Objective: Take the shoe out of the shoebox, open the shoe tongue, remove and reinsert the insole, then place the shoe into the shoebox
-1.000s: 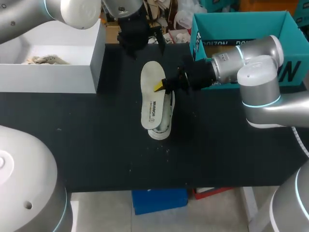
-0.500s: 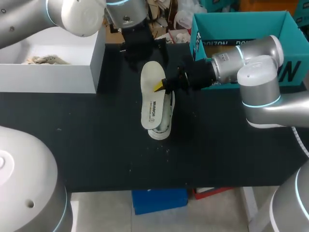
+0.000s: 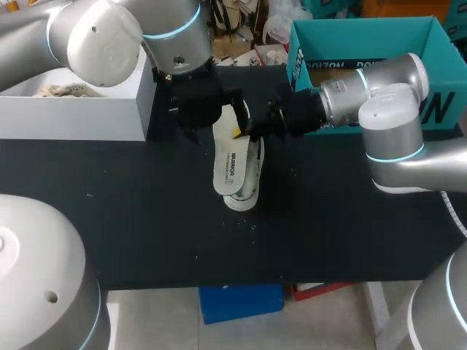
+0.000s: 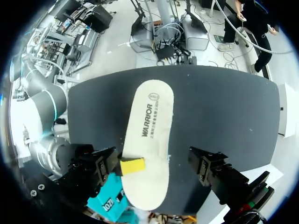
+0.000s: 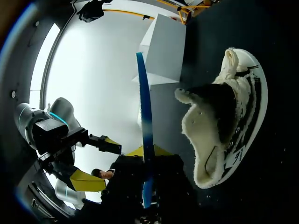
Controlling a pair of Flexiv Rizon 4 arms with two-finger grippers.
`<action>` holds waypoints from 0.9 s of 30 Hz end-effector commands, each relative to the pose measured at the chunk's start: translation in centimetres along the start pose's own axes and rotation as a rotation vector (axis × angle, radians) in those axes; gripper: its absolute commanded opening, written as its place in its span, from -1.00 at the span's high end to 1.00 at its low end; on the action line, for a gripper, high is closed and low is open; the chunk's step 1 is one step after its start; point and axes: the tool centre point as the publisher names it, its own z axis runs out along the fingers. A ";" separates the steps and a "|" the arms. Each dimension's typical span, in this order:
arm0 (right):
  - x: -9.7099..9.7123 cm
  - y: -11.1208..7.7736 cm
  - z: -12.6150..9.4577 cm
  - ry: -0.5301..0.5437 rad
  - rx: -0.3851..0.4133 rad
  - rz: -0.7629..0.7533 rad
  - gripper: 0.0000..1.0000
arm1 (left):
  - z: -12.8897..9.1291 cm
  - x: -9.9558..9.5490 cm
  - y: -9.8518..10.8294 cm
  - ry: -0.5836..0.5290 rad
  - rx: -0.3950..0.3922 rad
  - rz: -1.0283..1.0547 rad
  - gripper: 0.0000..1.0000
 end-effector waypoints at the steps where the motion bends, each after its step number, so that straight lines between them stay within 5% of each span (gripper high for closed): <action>1: 0.0 0.0 0.2 -0.001 -0.001 0.001 1.00 | -0.2 0.9 -2.3 -0.012 -0.050 -0.001 -1.00; 9: 0.0 0.0 0.2 -0.001 -0.001 0.001 1.00 | -0.3 1.5 -5.3 -0.053 -0.050 0.003 -1.00; 21: 0.0 0.0 0.2 -0.001 -0.001 0.001 1.00 | -2.7 4.5 -5.1 -0.816 0.065 -0.025 -1.00; 27: 0.0 0.0 0.2 -0.001 -0.001 0.001 1.00 | -3.2 5.0 -5.0 -0.916 0.081 0.009 -1.00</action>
